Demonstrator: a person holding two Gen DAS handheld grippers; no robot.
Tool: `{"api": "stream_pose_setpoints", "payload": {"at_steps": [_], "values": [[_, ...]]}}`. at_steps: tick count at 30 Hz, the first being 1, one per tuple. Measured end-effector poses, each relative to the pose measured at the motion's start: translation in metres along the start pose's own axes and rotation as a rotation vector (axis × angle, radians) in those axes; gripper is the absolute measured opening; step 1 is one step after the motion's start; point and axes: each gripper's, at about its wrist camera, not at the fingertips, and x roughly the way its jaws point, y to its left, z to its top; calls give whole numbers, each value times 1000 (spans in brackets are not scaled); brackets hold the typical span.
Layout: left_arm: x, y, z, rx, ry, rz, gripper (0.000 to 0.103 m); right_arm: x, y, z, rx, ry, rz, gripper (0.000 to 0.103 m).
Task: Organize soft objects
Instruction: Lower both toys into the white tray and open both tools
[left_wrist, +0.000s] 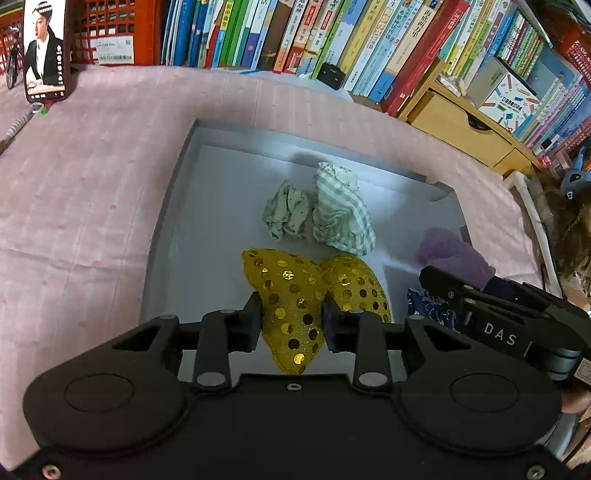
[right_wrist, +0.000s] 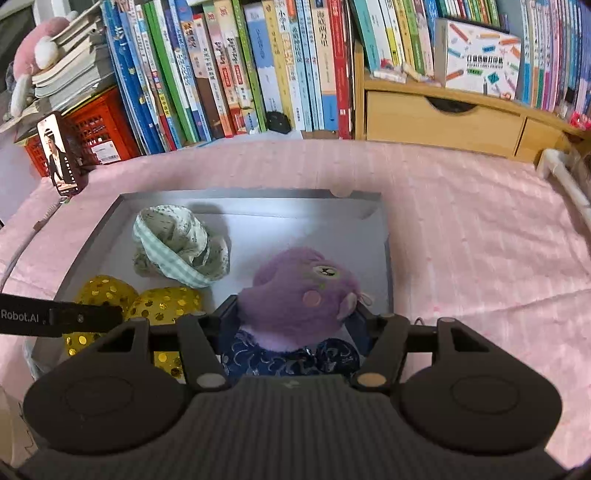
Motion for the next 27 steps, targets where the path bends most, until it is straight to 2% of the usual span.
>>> {"api": "stream_pose_setpoints", "payload": {"at_steps": [3, 6, 7, 13, 20, 27], "values": [[1, 2, 0, -4, 7, -19, 37, 3, 1, 2, 13, 10, 13, 65], [-1, 4, 0, -7, 4, -34, 42, 2, 1, 2, 24, 8, 33, 70], [-2, 5, 0, -7, 6, -42, 44, 2, 1, 2, 28, 7, 32, 76], [-20, 6, -4, 10, -20, -70, 56, -10, 2, 1, 44, -15, 43, 81], [-58, 4, -19, 75, -106, -89, 65, -49, 10, -2, 16, -112, 63, 84], [-100, 11, -46, 135, -208, -102, 74, -101, 35, -28, -90, -265, 83, 84]]}}
